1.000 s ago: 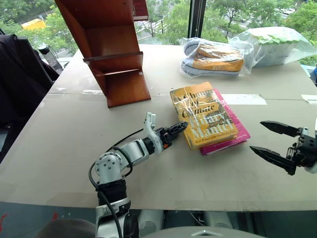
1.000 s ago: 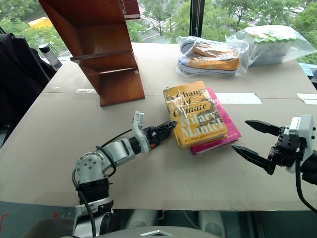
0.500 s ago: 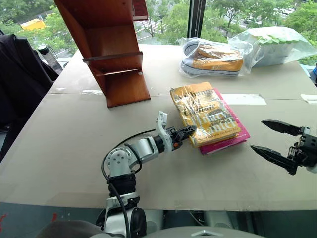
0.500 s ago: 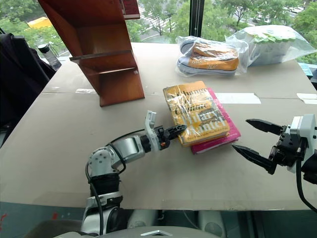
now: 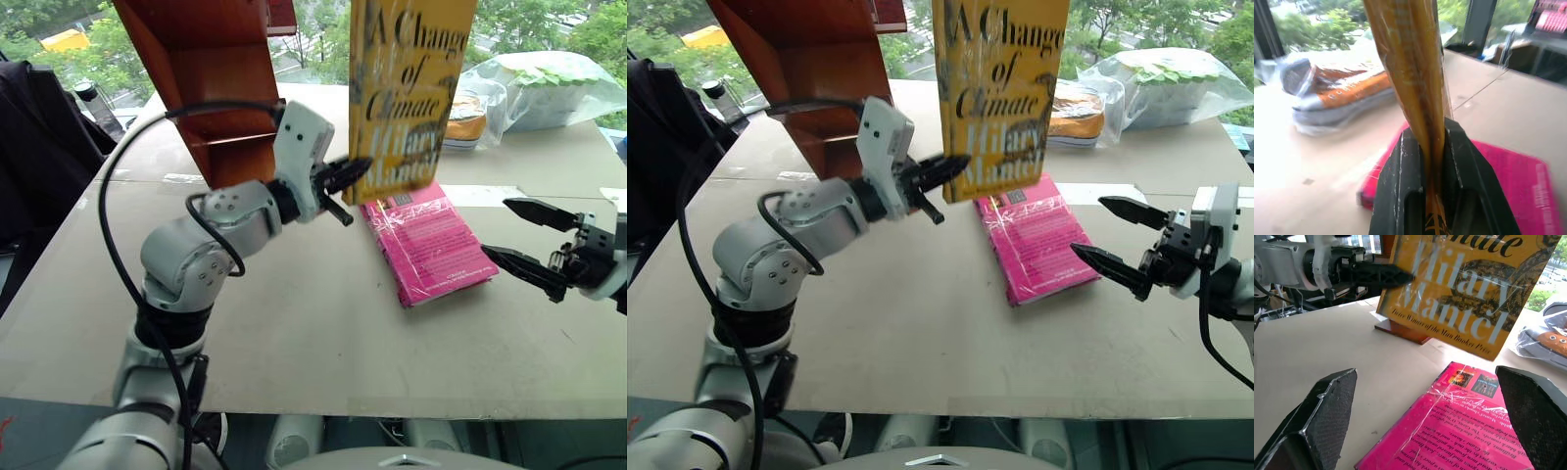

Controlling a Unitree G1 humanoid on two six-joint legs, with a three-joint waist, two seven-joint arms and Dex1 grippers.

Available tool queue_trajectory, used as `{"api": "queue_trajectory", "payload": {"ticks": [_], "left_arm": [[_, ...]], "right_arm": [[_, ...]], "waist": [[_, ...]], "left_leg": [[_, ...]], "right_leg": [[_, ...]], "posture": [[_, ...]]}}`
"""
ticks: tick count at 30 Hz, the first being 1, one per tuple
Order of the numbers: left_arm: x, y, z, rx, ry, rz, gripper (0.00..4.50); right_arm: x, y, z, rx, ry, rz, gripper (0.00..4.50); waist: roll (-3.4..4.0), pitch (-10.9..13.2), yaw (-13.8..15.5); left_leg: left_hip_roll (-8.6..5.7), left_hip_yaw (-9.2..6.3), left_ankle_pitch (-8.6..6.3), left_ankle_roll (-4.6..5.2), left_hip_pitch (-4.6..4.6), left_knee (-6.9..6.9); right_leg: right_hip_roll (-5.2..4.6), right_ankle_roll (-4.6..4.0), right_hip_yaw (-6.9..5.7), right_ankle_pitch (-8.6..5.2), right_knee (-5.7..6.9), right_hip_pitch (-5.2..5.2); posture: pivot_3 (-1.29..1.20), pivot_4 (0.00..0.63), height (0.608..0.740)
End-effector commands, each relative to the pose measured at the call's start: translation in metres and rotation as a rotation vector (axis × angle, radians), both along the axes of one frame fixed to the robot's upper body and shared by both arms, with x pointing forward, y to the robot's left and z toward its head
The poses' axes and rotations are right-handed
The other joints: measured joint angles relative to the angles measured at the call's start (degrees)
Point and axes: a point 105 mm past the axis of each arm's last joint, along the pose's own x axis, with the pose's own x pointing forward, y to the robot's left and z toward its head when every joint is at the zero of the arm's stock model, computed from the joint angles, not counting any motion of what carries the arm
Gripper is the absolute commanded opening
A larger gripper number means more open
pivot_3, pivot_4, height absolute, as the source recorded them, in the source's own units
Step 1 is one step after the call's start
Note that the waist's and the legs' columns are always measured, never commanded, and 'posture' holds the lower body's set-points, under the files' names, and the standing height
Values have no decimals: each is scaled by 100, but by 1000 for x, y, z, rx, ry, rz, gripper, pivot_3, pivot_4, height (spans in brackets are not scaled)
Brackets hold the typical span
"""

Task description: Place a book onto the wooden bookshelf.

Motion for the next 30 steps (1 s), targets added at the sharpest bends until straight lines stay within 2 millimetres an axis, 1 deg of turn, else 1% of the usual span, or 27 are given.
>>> {"api": "queue_trajectory", "payload": {"ticks": [1, 2, 5, 6, 8, 9, 11, 15, 19, 24, 27, 29, 30], "left_arm": [[1, 4, 43, 262, -430, 93, 26], [5, 12, 52, 385, -553, 158, 26], [12, 40, 80, 650, -815, 337, 26], [14, 49, 88, 724, -874, 386, 26], [17, 64, 96, 829, -925, 449, 26], [20, 74, 100, 885, -930, 492, 26], [23, 92, 105, 957, -923, 554, 26], [26, 114, 103, 1036, -874, 604, 26], [31, 135, 101, 1097, -820, 647, 26], [38, 155, 91, 1154, -720, 674, 26], [40, 162, 84, 1175, -674, 673, 26], [41, 165, 82, 1184, -661, 676, 26], [40, 168, 85, 1232, -684, 691, 26]], "right_arm": [[10, 7, 16, 51, -50, 1, 4500], [15, 9, 20, 58, -59, -10, 4500], [25, 14, 29, 82, -65, -29, 4500], [27, 14, 31, 86, -60, -34, 4500], [29, 15, 33, 92, -50, -40, 4500], [30, 16, 35, 102, -49, -35, 4500], [30, 17, 40, 112, -59, -22, 4500], [26, 24, 49, 148, -71, 47, 4500], [25, 30, 59, 182, -101, 76, 4500], [27, 32, 62, 186, -109, 85, 4500], [27, 32, 61, 185, -107, 85, 4500], [26, 32, 59, 185, -107, 81, 4500], [26, 31, 59, 188, -108, 78, 4500]], "waist": [[0, 6, -16], [2, 7, -23], [4, 16, -46], [5, 18, -47], [5, 19, -40], [5, 19, -37], [5, 19, -33], [-4, 26, -41], [-7, 30, -57], [-6, 31, -53], [-6, 31, -52], [-7, 31, -46], [-7, 31, -42]], "left_leg": [[0, 0, 0, 0, -2, -3], [-1, 1, 0, 0, -5, -8], [2, 4, 0, -1, -4, -24], [4, 5, 0, -1, -5, -25], [6, 7, 0, -1, -11, -29], [6, 12, 0, -1, -12, -29], [6, 15, 0, -1, -15, -28], [9, 17, 0, 0, -20, -21], [9, 16, 0, 0, -16, -20], [9, 19, 1, 0, -17, -18], [9, 18, 1, 0, -19, -15], [8, 19, 0, 0, -19, -14], [9, 19, 1, 0, -20, -14]], "right_leg": [[4, 0, -2, 0, -2, -3], [4, 1, -1, -1, -2, -10], [12, 2, 0, -2, 1, -18], [16, 2, 0, -2, 2, -22], [18, 10, -1, 2, 6, -31], [18, 25, -4, 10, 7, -31], [15, 29, -4, 10, 6, -31], [11, 33, -4, 10, 4, -31], [12, 33, -2, 10, 20, -37], [16, 33, -4, 10, 31, -41], [14, 33, -3, 10, 30, -41], [13, 34, -2, 11, 30, -41], [13, 34, -3, 11, 30, -41]], "posture": [[0, 150, 693], [0, 150, 693], [0, 150, 693], [0, 150, 693], [0, 150, 693], [0, 150, 693], [0, 150, 693], [0, 150, 693], [0, 150, 693], [0, 150, 693], [0, 150, 693], [0, 150, 693], [0, 150, 693]]}}
